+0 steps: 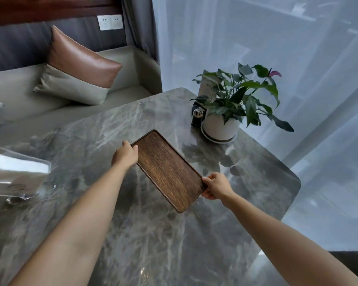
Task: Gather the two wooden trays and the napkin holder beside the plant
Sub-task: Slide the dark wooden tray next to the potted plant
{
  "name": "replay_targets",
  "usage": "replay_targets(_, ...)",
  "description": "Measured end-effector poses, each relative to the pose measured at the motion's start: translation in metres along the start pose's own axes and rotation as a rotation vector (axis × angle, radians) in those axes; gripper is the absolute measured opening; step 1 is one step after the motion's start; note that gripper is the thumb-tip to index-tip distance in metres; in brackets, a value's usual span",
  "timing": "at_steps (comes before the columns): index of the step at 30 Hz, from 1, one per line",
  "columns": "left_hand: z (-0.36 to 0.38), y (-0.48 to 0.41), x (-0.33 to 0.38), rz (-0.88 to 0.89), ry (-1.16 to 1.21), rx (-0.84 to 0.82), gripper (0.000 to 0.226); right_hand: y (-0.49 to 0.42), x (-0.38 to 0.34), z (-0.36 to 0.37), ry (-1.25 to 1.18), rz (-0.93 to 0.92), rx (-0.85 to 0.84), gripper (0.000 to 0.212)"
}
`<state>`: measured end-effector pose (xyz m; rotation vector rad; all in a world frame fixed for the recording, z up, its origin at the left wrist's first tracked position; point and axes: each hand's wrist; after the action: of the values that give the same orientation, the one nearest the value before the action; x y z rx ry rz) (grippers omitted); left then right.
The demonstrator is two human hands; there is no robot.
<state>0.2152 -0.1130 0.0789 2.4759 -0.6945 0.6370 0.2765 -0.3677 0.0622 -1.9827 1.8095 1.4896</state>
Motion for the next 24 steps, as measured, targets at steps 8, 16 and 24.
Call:
replay_targets(8, 0.055, -0.052, 0.072, -0.044, -0.026, -0.056, 0.044, -0.081, 0.008, -0.054, -0.044, 0.030, -0.002, 0.031)
replay_targets(16, 0.102, -0.105, 0.098, -0.079, -0.063, -0.101, 0.046, -0.148, 0.019, -0.068, -0.083, 0.115, -0.026, 0.027)
replay_targets(24, 0.125, -0.128, 0.108, -0.061, -0.086, -0.132, 0.045, -0.179, 0.029, -0.075, -0.033, 0.128, -0.049, 0.009)
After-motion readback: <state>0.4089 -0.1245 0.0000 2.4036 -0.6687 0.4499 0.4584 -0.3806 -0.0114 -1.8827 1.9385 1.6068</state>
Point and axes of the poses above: each hand's wrist, its own y-axis away from the middle knuckle, its own z-axis out of the palm, x = y × z, and after that the axes turned 6 degrees about y, right-handed
